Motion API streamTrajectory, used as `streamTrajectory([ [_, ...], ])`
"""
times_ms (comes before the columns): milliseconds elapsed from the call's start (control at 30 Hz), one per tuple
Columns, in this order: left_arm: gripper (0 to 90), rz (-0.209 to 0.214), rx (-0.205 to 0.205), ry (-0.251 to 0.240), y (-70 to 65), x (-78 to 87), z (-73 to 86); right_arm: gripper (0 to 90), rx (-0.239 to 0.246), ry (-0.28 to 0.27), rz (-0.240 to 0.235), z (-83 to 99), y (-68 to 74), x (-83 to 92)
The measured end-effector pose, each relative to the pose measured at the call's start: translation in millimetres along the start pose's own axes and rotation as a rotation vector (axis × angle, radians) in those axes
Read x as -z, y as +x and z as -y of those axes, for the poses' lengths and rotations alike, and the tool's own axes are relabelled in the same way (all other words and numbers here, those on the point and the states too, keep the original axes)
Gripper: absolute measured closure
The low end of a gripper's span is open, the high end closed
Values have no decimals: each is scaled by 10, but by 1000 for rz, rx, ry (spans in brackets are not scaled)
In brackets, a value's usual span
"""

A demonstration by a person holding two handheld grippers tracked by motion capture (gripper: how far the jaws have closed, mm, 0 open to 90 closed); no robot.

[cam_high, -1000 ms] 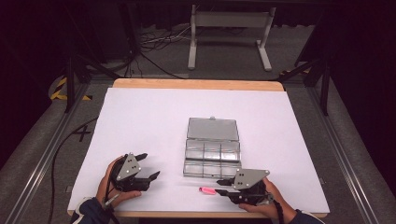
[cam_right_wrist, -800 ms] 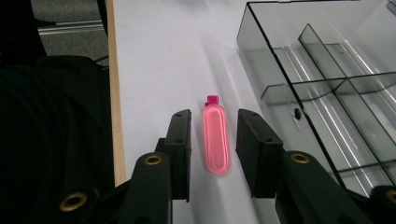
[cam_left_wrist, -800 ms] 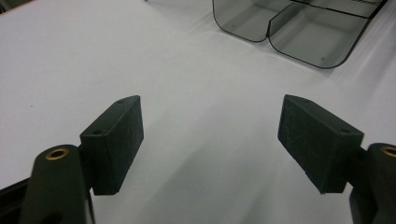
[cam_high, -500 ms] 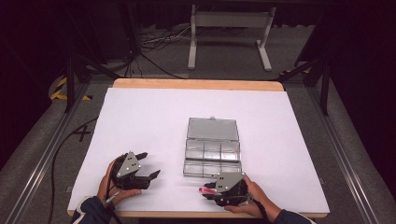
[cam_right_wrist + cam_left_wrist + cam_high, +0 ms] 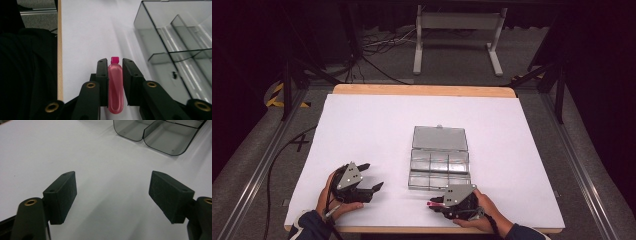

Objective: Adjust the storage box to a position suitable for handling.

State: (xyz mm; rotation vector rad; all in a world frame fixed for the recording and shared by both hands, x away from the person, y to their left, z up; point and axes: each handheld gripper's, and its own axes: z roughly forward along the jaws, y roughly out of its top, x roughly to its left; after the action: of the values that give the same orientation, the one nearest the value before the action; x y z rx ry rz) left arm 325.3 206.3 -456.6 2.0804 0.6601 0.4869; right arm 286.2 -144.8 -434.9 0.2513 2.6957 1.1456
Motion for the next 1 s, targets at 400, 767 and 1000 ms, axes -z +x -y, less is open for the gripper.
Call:
streamTrajectory([
  [400,234,5,3,6,2,-7,-3,766,-32,-77,70,31,-141,414],
  [767,235,23,0,15,11,-18,-5,766,-66,-130,153,63,-331,727],
  [1000,235,27,5,10,17,-16,-3,766,-105,-138,217,155,-455,881],
])
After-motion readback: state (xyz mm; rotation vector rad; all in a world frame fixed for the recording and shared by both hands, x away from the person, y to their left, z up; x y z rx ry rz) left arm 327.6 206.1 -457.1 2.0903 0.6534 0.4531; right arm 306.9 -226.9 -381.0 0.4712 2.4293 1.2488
